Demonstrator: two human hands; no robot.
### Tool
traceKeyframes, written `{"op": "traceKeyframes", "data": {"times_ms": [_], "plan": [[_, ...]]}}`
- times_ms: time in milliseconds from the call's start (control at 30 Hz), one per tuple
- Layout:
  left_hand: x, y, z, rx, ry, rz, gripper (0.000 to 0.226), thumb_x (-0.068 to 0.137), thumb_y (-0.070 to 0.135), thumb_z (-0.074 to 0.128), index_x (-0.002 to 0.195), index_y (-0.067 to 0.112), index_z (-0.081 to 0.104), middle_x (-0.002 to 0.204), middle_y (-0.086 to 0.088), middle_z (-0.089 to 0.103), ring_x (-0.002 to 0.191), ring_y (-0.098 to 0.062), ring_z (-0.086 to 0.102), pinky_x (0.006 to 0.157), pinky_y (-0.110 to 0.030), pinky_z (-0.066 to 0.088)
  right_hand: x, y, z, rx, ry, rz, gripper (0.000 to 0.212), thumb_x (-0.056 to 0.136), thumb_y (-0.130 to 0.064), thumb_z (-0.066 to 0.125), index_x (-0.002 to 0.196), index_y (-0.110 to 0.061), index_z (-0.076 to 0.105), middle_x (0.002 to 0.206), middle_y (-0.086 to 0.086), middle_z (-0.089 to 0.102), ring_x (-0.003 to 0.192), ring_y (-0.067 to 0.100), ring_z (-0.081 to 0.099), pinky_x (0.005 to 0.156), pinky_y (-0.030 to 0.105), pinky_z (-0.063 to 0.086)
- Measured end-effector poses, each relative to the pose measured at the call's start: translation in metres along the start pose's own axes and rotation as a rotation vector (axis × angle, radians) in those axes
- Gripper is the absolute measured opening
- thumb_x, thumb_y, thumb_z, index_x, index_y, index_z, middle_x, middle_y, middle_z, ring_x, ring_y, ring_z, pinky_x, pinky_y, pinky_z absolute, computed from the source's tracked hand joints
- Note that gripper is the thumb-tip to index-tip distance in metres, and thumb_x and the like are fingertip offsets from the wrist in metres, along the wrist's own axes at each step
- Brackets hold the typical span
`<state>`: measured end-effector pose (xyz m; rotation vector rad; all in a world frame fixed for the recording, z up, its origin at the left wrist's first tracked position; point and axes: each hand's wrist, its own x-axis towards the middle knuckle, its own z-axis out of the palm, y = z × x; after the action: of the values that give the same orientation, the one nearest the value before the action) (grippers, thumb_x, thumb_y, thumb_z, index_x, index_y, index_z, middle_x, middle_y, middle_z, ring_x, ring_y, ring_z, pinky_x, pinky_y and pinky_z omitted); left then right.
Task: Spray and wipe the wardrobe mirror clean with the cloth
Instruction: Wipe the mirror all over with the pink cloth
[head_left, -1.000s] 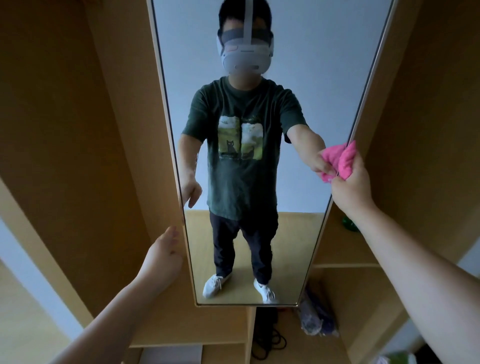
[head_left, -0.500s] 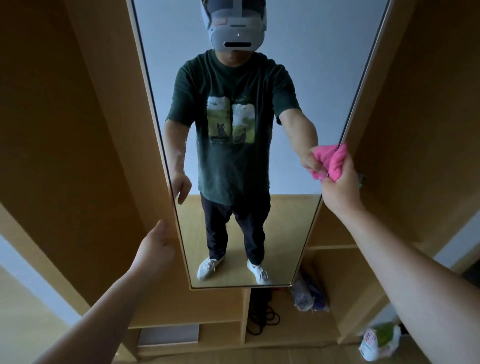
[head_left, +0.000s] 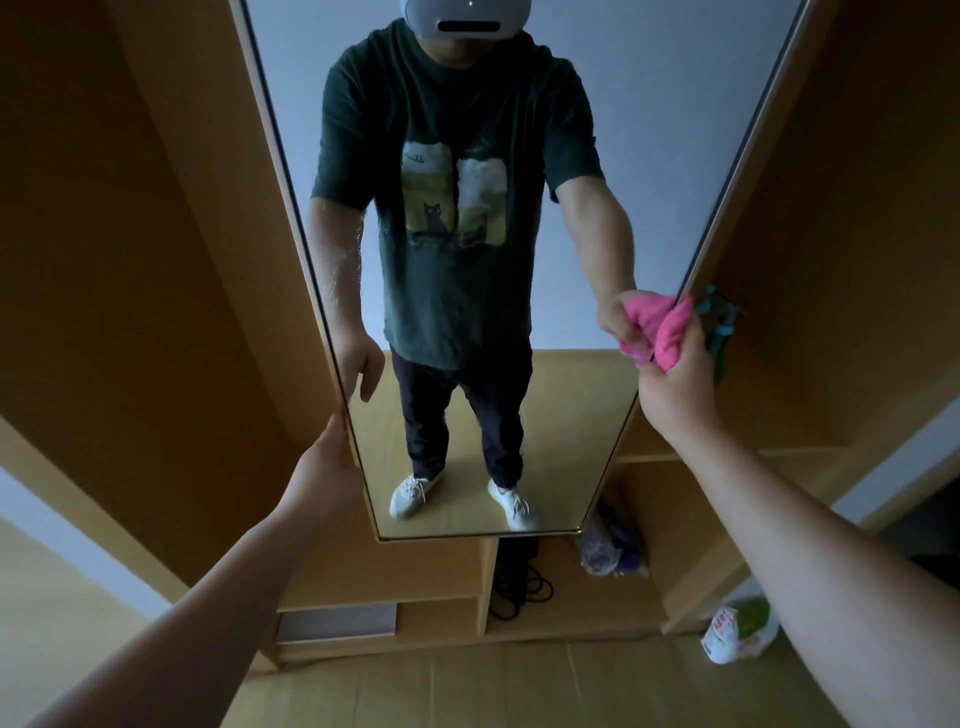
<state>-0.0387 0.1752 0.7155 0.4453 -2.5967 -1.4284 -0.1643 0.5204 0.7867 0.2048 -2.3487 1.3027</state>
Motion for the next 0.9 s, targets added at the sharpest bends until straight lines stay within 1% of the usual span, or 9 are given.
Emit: {"op": "traceKeyframes", "data": {"times_ms": [67, 167, 233, 333, 433, 567, 633, 767, 900], "plan": [[0.0, -0.002, 0.003, -0.007, 0.0, 0.0, 0.075, 0.08, 0.002, 0.055, 0.142, 0.036, 0.03, 0.103, 0.027, 0.054, 0.084, 0.01, 0.049, 0.063, -0.009, 0.038, -0.003, 0.005, 0.003, -0.014, -0.004, -0.011, 0.057, 0.089, 0.008, 0.053, 0.141, -0.009, 0.038, 0.125, 0.01, 0.058, 0.117, 0.02, 0.058, 0.104, 0.034, 0.045], [0.001, -0.007, 0.005, -0.014, 0.009, 0.006, 0.078, 0.082, -0.003, 0.053, 0.145, 0.034, 0.026, 0.116, 0.022, 0.048, 0.099, 0.006, 0.045, 0.063, -0.003, 0.034, -0.009, 0.014, 0.008, -0.021, -0.022, -0.005, 0.054, 0.089, 0.008, 0.053, 0.139, -0.006, 0.039, 0.123, 0.012, 0.06, 0.114, 0.02, 0.06, 0.102, 0.038, 0.049], [0.001, -0.009, 0.006, -0.017, 0.007, 0.01, 0.08, 0.083, -0.006, 0.051, 0.147, 0.032, 0.024, 0.12, 0.02, 0.043, 0.109, 0.001, 0.04, 0.068, -0.005, 0.034, -0.014, 0.02, 0.012, -0.03, -0.019, 0.014, 0.055, 0.088, 0.008, 0.053, 0.14, -0.007, 0.039, 0.123, 0.011, 0.059, 0.113, 0.02, 0.06, 0.1, 0.035, 0.049], [0.001, -0.013, 0.007, -0.011, -0.001, 0.033, 0.083, 0.083, -0.005, 0.053, 0.148, 0.033, 0.019, 0.12, 0.019, 0.04, 0.111, -0.001, 0.037, 0.081, -0.018, 0.036, -0.022, 0.029, 0.019, -0.022, -0.008, 0.06, 0.058, 0.088, 0.009, 0.054, 0.141, -0.006, 0.038, 0.126, 0.013, 0.058, 0.116, 0.024, 0.058, 0.101, 0.035, 0.048], [0.0, -0.017, 0.007, -0.023, -0.024, 0.046, 0.081, 0.083, -0.003, 0.054, 0.148, 0.033, 0.021, 0.121, 0.02, 0.041, 0.111, 0.0, 0.038, 0.079, -0.016, 0.036, -0.029, 0.036, 0.025, -0.007, -0.002, 0.074, 0.055, 0.086, 0.011, 0.055, 0.138, -0.004, 0.042, 0.124, 0.013, 0.058, 0.115, 0.025, 0.058, 0.102, 0.037, 0.048], [0.001, -0.026, 0.01, -0.043, -0.056, 0.036, 0.078, 0.084, -0.003, 0.053, 0.148, 0.031, 0.023, 0.122, 0.018, 0.042, 0.113, -0.003, 0.039, 0.086, -0.027, 0.037, -0.041, 0.048, 0.033, 0.011, -0.033, 0.1, 0.049, 0.084, 0.017, 0.05, 0.127, -0.006, 0.047, 0.115, 0.01, 0.06, 0.11, 0.023, 0.061, 0.099, 0.038, 0.05], [0.001, -0.03, 0.012, -0.035, -0.054, 0.029, 0.08, 0.084, -0.004, 0.052, 0.148, 0.031, 0.021, 0.123, 0.017, 0.041, 0.114, -0.003, 0.039, 0.085, -0.025, 0.037, -0.048, 0.056, 0.036, 0.014, -0.05, 0.103, 0.046, 0.082, 0.019, 0.047, 0.12, -0.007, 0.049, 0.111, 0.009, 0.06, 0.108, 0.021, 0.061, 0.098, 0.04, 0.051], [0.002, -0.035, 0.016, -0.023, -0.055, 0.021, 0.082, 0.084, -0.005, 0.051, 0.148, 0.034, 0.019, 0.126, 0.02, 0.039, 0.117, 0.0, 0.036, 0.077, -0.012, 0.035, -0.061, 0.071, 0.044, 0.008, -0.068, 0.134, 0.044, 0.081, 0.018, 0.045, 0.114, -0.012, 0.049, 0.109, 0.005, 0.058, 0.108, 0.02, 0.059, 0.099, 0.04, 0.05], [0.003, -0.044, 0.018, 0.025, -0.074, 0.013, 0.079, 0.085, -0.005, 0.049, 0.148, 0.033, 0.02, 0.133, 0.015, 0.04, 0.119, -0.002, 0.038, 0.077, -0.013, 0.037, -0.07, 0.085, 0.052, -0.046, -0.056, 0.157, 0.043, 0.082, 0.014, 0.047, 0.111, -0.019, 0.046, 0.092, -0.008, 0.054, 0.09, 0.016, 0.059, 0.084, 0.035, 0.052]]}}
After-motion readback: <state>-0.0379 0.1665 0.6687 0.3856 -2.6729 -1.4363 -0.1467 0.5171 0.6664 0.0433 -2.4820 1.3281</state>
